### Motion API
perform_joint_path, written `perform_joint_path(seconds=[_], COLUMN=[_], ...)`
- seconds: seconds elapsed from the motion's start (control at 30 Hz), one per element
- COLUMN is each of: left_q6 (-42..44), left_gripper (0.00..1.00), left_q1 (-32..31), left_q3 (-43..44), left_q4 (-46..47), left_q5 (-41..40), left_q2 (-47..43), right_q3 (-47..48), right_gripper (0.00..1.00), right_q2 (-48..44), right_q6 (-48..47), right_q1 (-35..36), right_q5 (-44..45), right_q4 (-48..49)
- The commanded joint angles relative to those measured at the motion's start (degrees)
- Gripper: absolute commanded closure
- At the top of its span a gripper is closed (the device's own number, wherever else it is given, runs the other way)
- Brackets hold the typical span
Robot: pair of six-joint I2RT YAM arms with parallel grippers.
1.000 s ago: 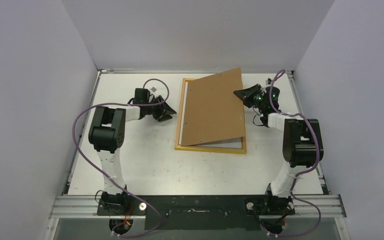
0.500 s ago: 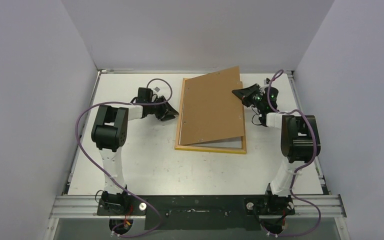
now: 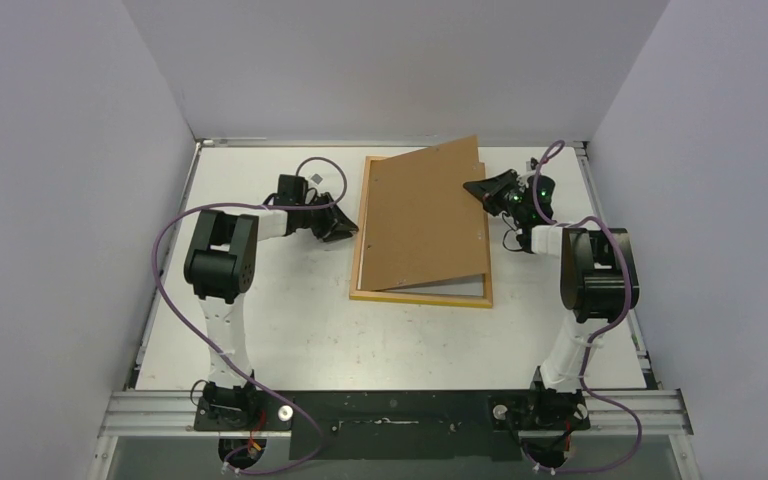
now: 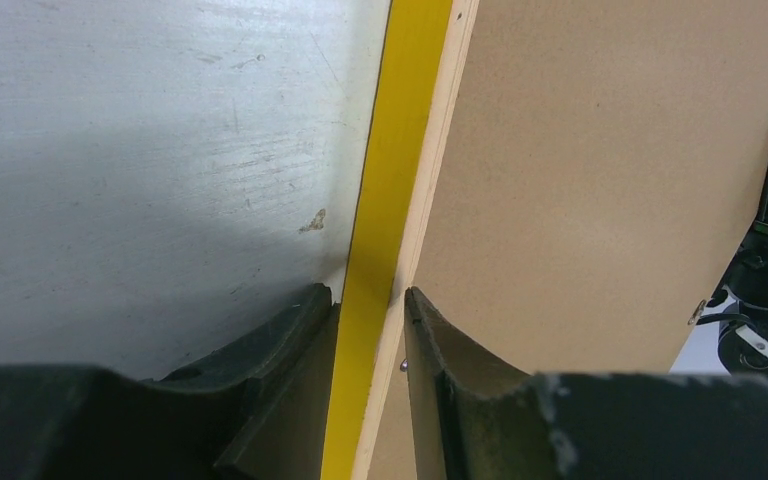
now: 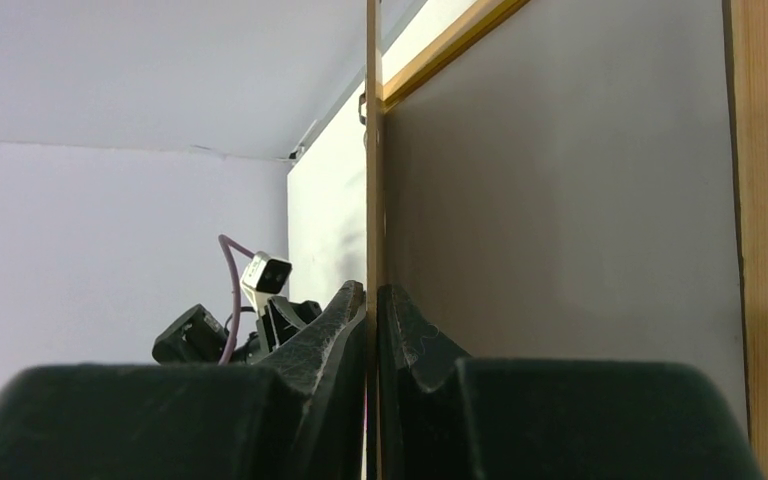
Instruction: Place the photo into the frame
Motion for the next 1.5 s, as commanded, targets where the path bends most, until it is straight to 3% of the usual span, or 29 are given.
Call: perform_joint_path(seconds=[0.0, 0.57, 0.77, 0.87, 1.1, 1.37, 1.47], left_q6=[1.26, 0.6, 0.9, 0.95, 1.26, 1.6, 1.7], left_gripper=[0.71, 0.8, 0.79, 0.79, 0.78, 0.78, 0.78], left_q1=[-0.69, -1.22, -1.17, -1.17, -1.17, -1.17, -1.22], left_q3=[2.08, 2.37, 2.93, 3.05, 2.95, 2.89, 2.87], left_q4=[-0.73, -0.28, -0.91, -0.91, -3.16, -3.59, -3.7], left_q5=[-0.01, 0.36, -0.41, -0.52, -0.61, -0.43, -0.28], left_q2=[1.02, 1.49, 1.75, 1.88, 2.04, 1.9, 1.8], right_q3=[1.83, 1.01, 4.42, 5.3, 5.39, 7.16, 8.67], right_gripper=[1.0, 1.0, 0.99, 0.91, 0.58, 0.36, 0.33], right_q2=[-1.22, 0.04, -1.75, -2.0, -2.77, -3.97, -3.99], right_q6=[0.02, 0.34, -9.6, -12.32, -16.3, -20.33, -21.92], right_q1=[0.88, 2.61, 3.02, 3.14, 3.2, 2.3, 2.09], right_q5=[0.43, 2.31, 5.88, 6.72, 9.1, 11.82, 12.03], right_q4=[2.7, -0.53, -18.18, -22.1, -28.66, -34.54, -37.48])
